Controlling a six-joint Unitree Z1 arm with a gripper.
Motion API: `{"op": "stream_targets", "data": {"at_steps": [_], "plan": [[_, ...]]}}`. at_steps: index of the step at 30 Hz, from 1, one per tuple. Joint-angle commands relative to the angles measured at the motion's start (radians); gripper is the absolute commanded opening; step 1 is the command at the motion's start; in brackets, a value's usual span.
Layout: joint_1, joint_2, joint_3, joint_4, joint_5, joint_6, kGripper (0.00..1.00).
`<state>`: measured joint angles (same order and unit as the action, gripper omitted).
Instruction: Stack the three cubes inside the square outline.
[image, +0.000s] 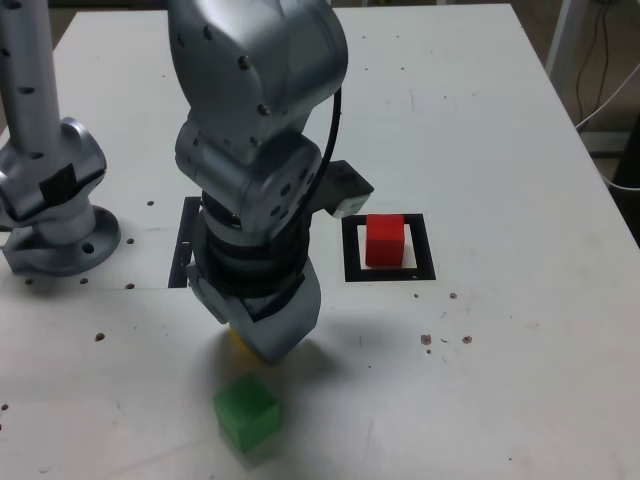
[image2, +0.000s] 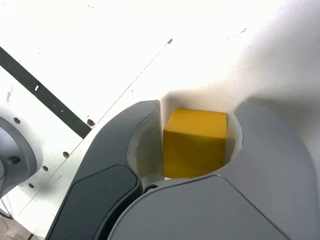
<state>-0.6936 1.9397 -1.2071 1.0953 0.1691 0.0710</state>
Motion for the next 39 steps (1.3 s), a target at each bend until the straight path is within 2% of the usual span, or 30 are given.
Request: {"op": "stream_targets", "data": {"at_steps": [1, 7, 17, 25, 39], "plan": [[-0.001, 0.006, -0.003, 0.006, -0.002, -0.002, 0.36], [-0.001, 0.003, -0.037, 0.058, -0.002, -0.010, 0.35], [0.025, -0.009, -0.204, 0.231, 0.002, -0.027, 0.35], [0.124, -0.014, -0.343, 0.348, 0.010, 0.008, 0.35], [0.314, 0.032, -0.517, 0.424, 0.020, 0.112, 0.35]]}}
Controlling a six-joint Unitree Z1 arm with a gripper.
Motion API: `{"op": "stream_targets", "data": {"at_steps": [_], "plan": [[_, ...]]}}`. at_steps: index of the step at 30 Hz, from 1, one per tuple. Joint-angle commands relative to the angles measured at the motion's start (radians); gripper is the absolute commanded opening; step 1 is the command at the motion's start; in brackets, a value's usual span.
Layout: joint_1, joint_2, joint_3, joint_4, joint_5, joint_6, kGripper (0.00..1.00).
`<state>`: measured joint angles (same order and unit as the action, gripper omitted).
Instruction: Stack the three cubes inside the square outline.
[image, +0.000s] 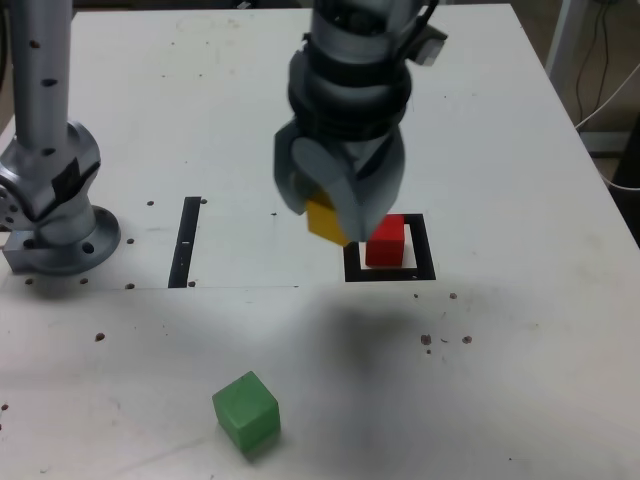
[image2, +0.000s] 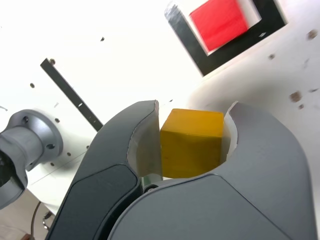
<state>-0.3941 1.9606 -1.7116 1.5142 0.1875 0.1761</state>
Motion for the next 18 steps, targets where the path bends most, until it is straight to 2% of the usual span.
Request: {"op": "stream_targets", "data": {"at_steps": [1, 18], "plan": [[0.025, 0.017, -0.022, 0.006, 0.002, 0.012, 0.35], [0.124, 0.085, -0.108, 0.015, 0.004, 0.031, 0.35]]}}
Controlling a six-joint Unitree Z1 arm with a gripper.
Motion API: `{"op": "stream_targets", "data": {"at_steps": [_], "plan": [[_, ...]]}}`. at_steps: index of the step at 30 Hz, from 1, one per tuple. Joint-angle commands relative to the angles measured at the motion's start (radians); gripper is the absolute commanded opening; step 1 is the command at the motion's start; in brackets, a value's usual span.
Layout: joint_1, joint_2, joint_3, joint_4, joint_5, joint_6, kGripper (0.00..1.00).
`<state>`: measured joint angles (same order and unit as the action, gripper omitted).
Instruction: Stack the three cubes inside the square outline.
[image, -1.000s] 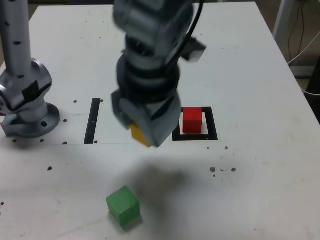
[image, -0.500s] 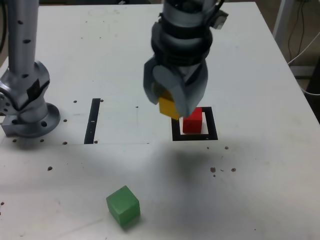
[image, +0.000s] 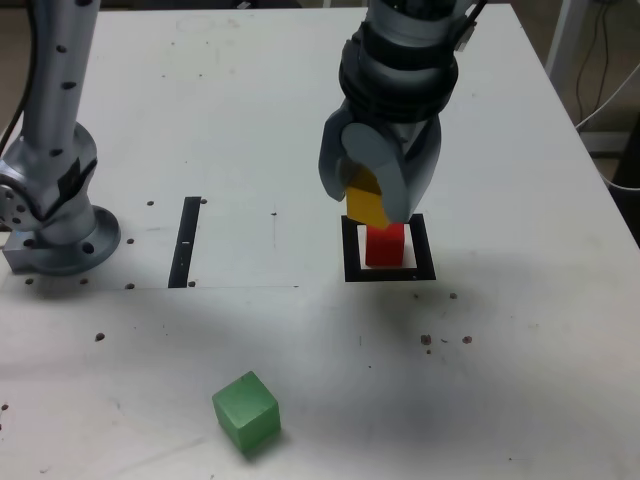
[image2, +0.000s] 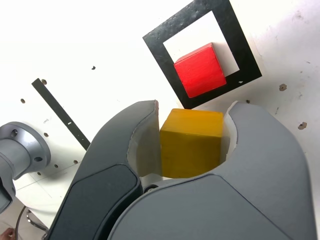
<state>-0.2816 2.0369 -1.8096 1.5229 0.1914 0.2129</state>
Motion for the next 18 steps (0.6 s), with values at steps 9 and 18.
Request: {"op": "stream_targets", "data": {"at_steps": [9, 18], "plan": [[0.054, 0.013, -0.033, 0.009, -0.034, -0.122, 0.35], [0.076, 0.019, -0.015, 0.009, -0.085, -0.221, 0.35]]}}
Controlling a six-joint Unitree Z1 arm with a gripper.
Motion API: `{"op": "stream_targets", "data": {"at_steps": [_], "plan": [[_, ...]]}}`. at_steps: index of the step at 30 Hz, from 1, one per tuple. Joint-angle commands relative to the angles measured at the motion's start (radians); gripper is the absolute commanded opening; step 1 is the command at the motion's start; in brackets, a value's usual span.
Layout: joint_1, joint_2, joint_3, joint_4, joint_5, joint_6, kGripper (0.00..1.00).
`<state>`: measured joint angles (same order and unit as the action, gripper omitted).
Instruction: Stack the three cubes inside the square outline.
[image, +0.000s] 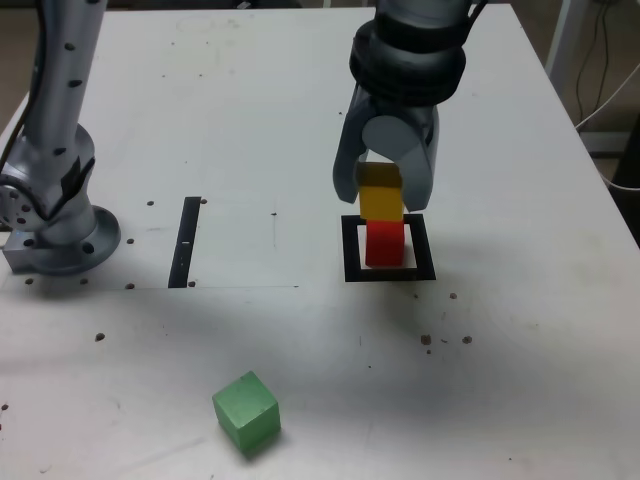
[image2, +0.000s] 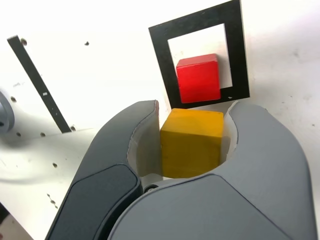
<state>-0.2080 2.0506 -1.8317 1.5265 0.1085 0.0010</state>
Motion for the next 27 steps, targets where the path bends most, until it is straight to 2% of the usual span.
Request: {"op": "stream_targets", "data": {"at_steps": [1, 27], "plan": [[0.003, 0.006, 0.011, 0.006, -0.005, -0.015, 0.35], [0.050, 0.077, 0.003, -0.020, -0.009, -0.026, 0.35]]}}
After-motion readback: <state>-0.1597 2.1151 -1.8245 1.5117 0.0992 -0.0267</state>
